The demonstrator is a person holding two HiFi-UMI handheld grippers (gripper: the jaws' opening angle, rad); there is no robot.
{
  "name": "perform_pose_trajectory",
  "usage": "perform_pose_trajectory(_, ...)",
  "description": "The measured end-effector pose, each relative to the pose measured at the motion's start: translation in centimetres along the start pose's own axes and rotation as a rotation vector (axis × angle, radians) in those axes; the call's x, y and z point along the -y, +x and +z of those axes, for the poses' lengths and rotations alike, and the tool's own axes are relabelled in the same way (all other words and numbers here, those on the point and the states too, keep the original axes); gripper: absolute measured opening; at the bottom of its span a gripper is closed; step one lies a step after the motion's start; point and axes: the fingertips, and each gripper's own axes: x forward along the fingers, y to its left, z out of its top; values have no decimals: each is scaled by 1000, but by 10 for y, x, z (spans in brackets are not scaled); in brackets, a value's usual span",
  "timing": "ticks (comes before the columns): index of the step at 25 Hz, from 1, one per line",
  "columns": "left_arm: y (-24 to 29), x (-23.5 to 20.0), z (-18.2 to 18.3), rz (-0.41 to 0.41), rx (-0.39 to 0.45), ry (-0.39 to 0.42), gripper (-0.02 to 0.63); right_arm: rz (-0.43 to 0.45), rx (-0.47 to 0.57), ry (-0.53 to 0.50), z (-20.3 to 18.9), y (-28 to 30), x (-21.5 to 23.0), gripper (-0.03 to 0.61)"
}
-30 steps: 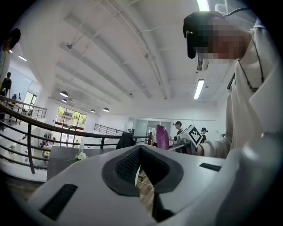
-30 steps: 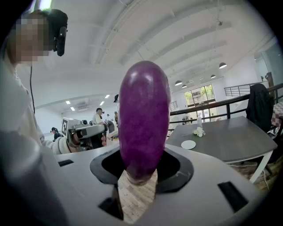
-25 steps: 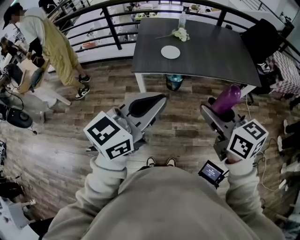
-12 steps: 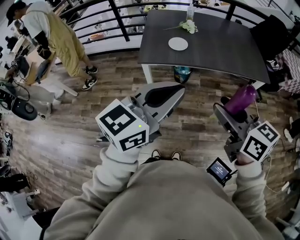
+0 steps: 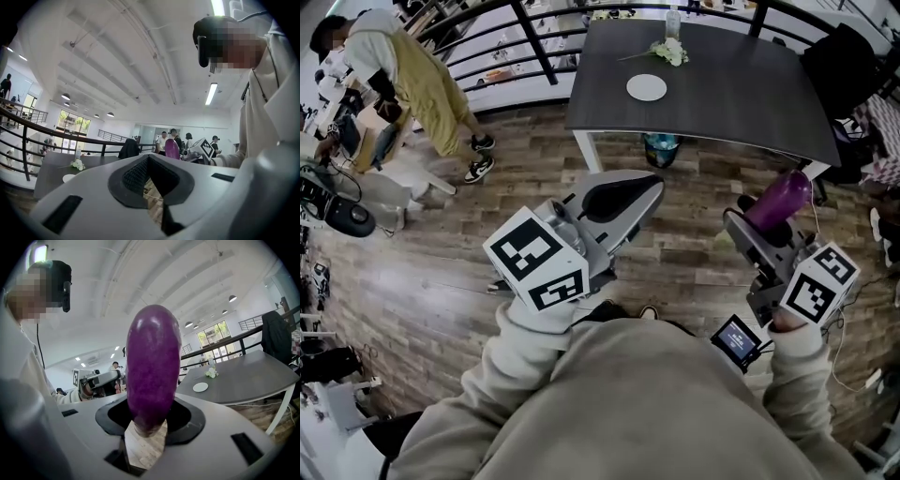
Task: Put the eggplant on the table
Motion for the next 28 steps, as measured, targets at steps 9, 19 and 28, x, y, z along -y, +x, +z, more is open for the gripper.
perform_pose_trajectory(9, -18, 12, -4, 35, -10, -20, 6, 21, 10, 33, -13, -21, -4, 184)
perform_pose_trajectory(19, -10, -15, -1, 9, 9, -16, 6, 6, -7, 2, -3, 4, 8, 184)
perform_pose_trajectory(28, 1, -64, -4, -7, -5, -54, 6, -16, -36, 21, 6, 42, 31, 184)
